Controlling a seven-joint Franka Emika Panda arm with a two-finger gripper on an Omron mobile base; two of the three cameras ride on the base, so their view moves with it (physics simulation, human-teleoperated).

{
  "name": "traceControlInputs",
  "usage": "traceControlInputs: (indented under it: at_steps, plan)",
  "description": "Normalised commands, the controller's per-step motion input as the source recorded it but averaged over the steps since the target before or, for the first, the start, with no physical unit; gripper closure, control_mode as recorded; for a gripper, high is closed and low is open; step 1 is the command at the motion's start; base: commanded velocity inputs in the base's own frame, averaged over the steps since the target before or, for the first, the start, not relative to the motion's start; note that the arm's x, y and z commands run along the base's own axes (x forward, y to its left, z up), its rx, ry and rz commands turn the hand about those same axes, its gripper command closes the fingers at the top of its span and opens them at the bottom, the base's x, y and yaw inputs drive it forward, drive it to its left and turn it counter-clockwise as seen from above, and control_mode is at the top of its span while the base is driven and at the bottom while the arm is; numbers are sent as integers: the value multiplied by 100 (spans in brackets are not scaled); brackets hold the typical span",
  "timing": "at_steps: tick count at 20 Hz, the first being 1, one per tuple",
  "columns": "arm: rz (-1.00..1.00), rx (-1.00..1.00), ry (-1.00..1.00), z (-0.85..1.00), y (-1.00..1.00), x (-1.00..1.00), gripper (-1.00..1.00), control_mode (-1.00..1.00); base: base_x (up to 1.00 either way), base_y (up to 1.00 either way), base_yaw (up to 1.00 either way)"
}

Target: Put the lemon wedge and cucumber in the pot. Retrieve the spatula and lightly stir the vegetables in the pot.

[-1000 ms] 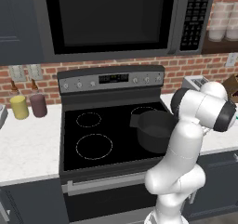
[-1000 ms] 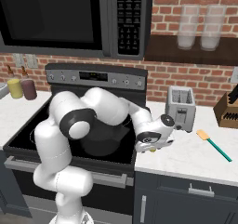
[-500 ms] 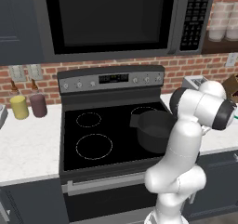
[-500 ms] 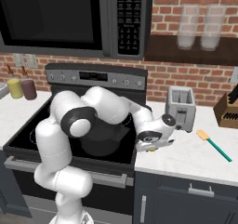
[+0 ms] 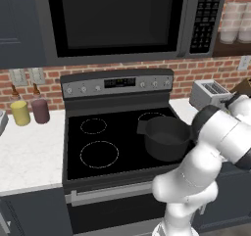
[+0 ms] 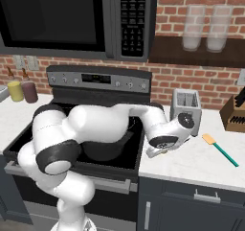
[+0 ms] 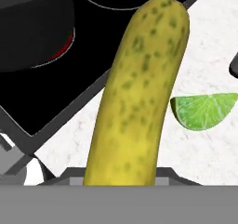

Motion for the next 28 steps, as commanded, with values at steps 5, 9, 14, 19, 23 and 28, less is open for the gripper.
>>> traceControlInputs:
  at_steps: [5,9,14,19,23,28]
  plan:
    - [22,-38,-12,100,-1,-100,100,-100,0,0,0]
    - [20,-55,-1,100,54,-99,100,-100,0,0,0]
    - [24,-62,8,100,99,-66,100,-100,0,0,0]
    - [27,-55,17,100,100,-26,100,-100,0,0,0]
    - [25,-29,9,91,72,-11,100,-100,0,0,0]
    - [24,-20,12,57,36,5,100,-100,0,0,0]
